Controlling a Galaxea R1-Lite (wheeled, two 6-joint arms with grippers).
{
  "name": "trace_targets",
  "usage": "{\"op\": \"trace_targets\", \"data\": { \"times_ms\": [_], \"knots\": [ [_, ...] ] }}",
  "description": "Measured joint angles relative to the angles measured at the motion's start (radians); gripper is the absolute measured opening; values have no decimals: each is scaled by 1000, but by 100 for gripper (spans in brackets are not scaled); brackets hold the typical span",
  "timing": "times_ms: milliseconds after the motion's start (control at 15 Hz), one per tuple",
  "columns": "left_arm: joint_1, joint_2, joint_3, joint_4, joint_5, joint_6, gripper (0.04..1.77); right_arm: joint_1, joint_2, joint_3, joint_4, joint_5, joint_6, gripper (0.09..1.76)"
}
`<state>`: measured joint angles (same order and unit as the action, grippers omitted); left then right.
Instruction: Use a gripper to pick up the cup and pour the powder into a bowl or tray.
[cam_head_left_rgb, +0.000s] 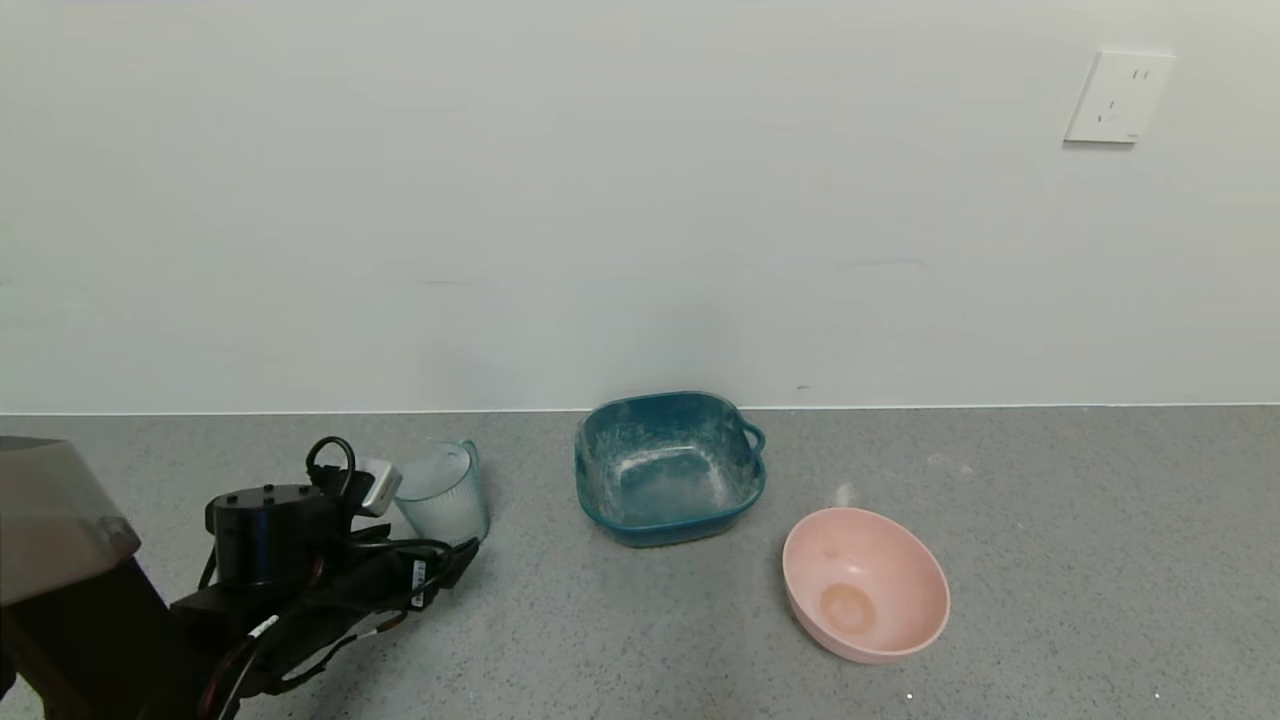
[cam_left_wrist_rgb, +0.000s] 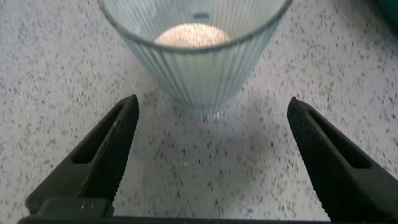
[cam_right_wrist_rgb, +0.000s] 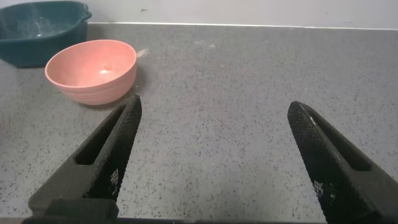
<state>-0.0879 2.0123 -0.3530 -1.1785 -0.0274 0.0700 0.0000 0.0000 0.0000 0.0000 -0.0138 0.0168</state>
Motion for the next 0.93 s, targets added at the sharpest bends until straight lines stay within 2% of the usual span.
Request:
{"op": "trace_targets", "data": {
  "times_ms": [467, 667, 933],
  "knots": [
    [-4, 96, -22, -146, 13, -15, 172, 0, 0, 0, 0, 0, 0, 171],
    [0, 122, -41, -166, 24, -15, 172, 0, 0, 0, 0, 0, 0, 171],
    [4, 146, -77, -179, 21, -62, 172, 0, 0, 0, 0, 0, 0, 171]
  ]
}}
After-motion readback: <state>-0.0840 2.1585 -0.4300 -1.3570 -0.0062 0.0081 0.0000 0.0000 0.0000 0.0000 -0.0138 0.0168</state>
